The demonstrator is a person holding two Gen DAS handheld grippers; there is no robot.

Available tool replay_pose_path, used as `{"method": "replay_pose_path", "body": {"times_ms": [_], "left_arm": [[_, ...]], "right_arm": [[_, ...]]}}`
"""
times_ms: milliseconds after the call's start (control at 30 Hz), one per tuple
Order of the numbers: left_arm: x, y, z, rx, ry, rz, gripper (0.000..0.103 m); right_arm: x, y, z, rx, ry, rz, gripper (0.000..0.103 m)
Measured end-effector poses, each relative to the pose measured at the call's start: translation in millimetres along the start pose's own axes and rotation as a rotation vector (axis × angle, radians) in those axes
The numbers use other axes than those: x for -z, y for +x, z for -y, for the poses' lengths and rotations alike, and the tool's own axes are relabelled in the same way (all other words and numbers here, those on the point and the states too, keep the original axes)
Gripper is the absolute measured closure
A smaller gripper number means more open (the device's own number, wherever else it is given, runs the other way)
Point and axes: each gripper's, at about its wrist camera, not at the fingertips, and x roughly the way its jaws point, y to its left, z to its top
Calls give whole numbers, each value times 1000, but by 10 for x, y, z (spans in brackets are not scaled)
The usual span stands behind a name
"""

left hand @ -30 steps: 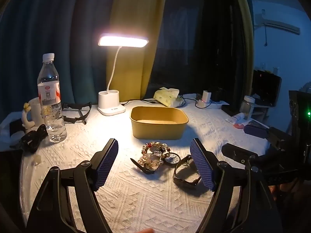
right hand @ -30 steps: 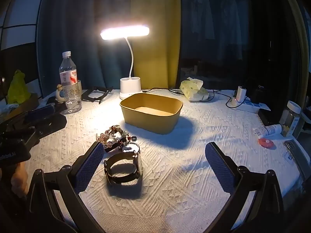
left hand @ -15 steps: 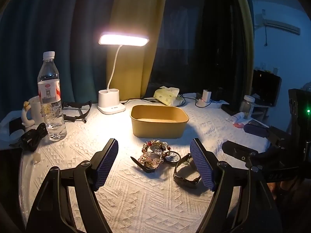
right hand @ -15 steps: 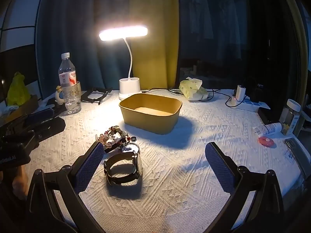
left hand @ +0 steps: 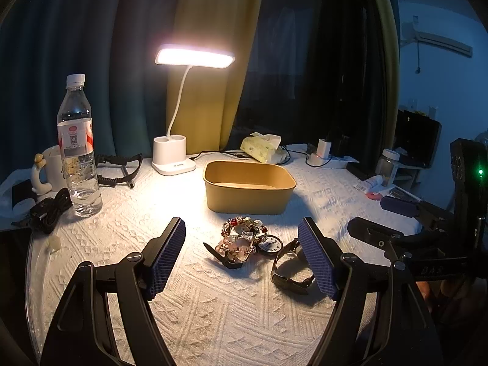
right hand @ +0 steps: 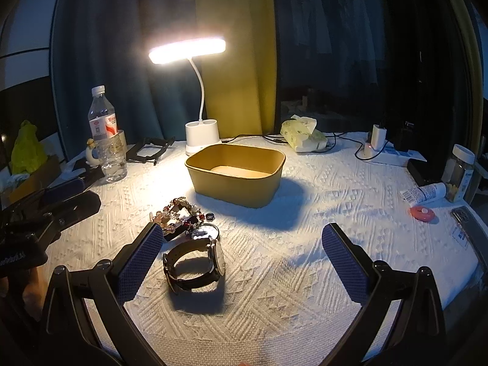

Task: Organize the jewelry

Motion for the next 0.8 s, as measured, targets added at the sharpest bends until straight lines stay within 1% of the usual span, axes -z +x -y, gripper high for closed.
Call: {"method": "replay_pose_path", "body": {"times_ms": [800], "left_arm": [[-23,19,59,6,3,-3,24]], "right_arm": [[-38,-42,65,-3,8,10,0]]}}
